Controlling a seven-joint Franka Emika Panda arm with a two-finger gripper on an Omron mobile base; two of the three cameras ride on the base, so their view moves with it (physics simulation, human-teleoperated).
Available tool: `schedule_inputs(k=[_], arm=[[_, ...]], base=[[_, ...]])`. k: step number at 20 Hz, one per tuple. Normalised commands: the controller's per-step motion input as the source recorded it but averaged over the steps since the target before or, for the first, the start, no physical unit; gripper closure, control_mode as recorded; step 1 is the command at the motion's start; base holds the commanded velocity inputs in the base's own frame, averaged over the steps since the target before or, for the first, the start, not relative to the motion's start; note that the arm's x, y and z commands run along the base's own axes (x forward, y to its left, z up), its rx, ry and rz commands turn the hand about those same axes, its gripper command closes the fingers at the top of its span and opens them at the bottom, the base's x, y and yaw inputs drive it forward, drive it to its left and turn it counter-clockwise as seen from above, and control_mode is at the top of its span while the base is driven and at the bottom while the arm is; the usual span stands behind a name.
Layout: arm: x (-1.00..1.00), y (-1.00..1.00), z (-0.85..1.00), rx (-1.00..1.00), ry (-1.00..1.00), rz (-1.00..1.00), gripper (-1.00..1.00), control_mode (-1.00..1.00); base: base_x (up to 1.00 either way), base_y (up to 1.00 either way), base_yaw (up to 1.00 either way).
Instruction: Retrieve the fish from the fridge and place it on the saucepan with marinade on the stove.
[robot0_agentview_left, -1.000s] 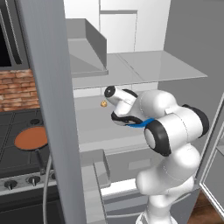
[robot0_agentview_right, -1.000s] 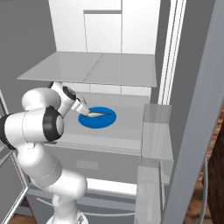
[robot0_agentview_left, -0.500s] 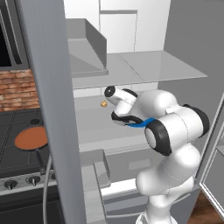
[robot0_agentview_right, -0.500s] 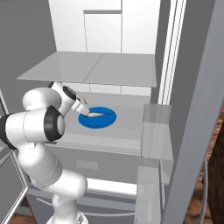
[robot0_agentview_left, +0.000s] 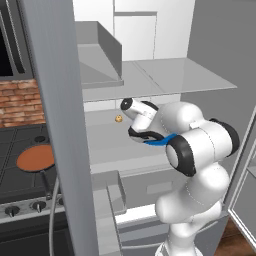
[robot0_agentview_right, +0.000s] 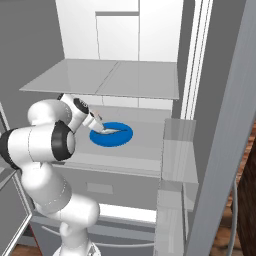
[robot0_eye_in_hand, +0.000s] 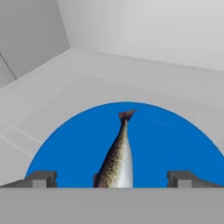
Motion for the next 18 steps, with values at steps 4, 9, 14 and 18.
schedule_inputs(k=[4, 9, 14, 18], arm=[[0.00, -0.03, -0.08, 0.01, 0.00, -0.08, -1.00, -1.00], [0.00, 0.00, -0.10, 0.04, 0.00, -0.08, -1.00, -1.00], [0.00, -0.07, -0.01, 0.06, 0.00, -0.07, -1.00, -1.00], [0.00, -0.11, 0.00, 0.05, 0.00, -0.04, -1.00, -1.00]], base=[[0.00, 0.00, 0.00], [0.00, 0.00, 0.00], [0.00, 0.00, 0.00], [0.00, 0.00, 0.00]])
